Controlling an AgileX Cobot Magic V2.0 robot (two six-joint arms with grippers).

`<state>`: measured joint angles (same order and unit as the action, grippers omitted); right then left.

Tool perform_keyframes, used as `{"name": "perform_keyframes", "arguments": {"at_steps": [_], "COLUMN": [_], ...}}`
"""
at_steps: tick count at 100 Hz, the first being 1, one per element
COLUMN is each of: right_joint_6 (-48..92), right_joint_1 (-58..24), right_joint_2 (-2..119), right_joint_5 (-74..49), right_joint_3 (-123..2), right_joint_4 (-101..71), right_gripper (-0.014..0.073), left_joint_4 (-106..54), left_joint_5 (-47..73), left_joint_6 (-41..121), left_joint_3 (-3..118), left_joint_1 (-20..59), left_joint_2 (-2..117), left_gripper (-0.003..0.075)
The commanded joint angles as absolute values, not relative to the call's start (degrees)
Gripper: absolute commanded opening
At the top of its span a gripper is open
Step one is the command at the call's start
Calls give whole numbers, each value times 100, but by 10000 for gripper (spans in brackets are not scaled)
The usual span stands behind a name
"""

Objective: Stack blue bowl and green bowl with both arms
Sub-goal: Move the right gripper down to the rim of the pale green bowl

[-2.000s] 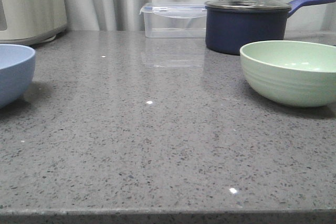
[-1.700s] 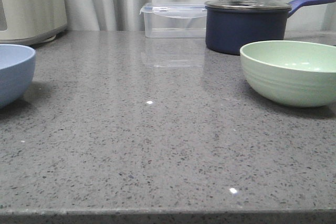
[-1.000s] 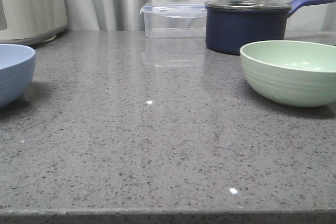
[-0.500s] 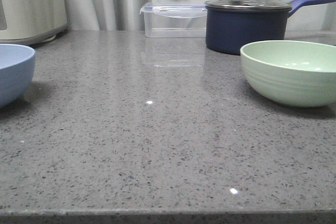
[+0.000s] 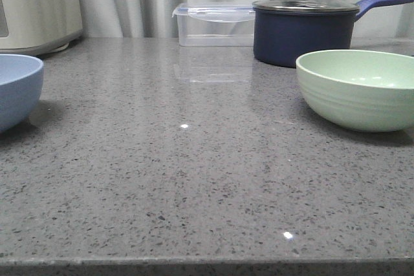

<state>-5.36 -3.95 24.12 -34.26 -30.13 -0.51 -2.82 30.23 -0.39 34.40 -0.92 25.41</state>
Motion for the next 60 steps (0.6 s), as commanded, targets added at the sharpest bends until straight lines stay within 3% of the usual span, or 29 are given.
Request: {"name": "perform_keyframes", "arguments": {"at_steps": [1,12,25,32,60], "right_joint_6": [-498,-498,-498,-498,-501], "right_joint_1": [-368,-368,-368,-368,-396], "right_joint_2": [2770,3010,3091,3086,3179], "right_joint_5": [-3211,-3334,-3335,-3294,-3136], "right_joint_3": [-3460,-3636,-3679,-3679,-3738], "right_joint_4": [-143,-211,-217,-217,-387], "right_gripper": [-60,54,295,389,420], "left_joint_4": [-321,-321,-321,-321,-321], "left_joint_5": [2728,2679,2587,2516,2348], "left_joint_6": [-46,-37,-37,-37,-37], "left_joint_3": [3785,3829,3829,3829,3817], "left_joint_1": [-50,-50,-50,-50,-50], "left_joint_2": [2878,3013,3013,3013,3013], "left_gripper": [-9,107,309,374,364]}}
